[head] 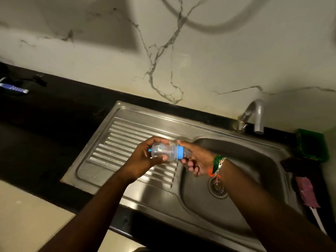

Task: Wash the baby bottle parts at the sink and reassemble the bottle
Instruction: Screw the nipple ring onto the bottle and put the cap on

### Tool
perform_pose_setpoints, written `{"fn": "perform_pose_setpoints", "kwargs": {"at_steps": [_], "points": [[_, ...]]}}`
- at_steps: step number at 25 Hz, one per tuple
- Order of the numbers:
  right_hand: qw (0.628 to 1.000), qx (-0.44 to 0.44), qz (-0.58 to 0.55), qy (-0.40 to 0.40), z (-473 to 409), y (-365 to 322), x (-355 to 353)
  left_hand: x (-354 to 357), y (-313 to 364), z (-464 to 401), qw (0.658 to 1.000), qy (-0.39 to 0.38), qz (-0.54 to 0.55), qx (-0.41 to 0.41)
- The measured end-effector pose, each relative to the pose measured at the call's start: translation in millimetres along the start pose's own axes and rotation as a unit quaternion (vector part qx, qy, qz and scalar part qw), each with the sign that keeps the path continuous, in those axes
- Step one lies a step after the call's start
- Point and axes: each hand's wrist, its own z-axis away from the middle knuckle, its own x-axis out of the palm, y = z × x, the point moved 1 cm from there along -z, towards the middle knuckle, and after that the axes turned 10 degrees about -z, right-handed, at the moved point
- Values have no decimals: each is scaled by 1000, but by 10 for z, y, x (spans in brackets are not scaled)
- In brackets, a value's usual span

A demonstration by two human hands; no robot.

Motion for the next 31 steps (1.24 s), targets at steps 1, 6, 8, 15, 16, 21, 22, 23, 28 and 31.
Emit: {"fn": "perform_pose_setpoints", "kwargs": {"at_steps": [1, 6, 8, 15, 16, 21, 22, 23, 28, 31], "points": [[1000, 3, -20, -9, -176, -100, 105, -173, -78, 21, 1000, 19, 12, -6], [939, -247, 118, 207, -1233, -447, 497, -886, -621, 76, 936, 180, 275, -122], [885, -310, 296, 179, -1586, -387, 603, -1019, -799, 115, 900, 219, 345, -148], [835, -310, 416, 184, -1474, -106, 501, -869, -809, -53, 896, 194, 353, -186], [849, -312, 373, 205, -1295, -108, 355, -782, -765, -109, 901, 177, 348, -189], [909, -352, 39, 220, -216, -15, -547, -127, -427, -387, 909, 88, 349, -208], [916, -332, 9, 224, -1, 125, -723, 47, -323, -446, 910, 67, 351, -209], [915, -317, 31, 248, 123, 254, -828, 160, -248, -489, 910, 53, 354, -209], [842, -349, -3, 412, 509, 855, -1071, 821, 172, -637, 934, -27, 296, -199], [813, -440, -98, 369, 811, 801, -1067, 1118, 332, -606, 943, -59, 272, -184]]}}
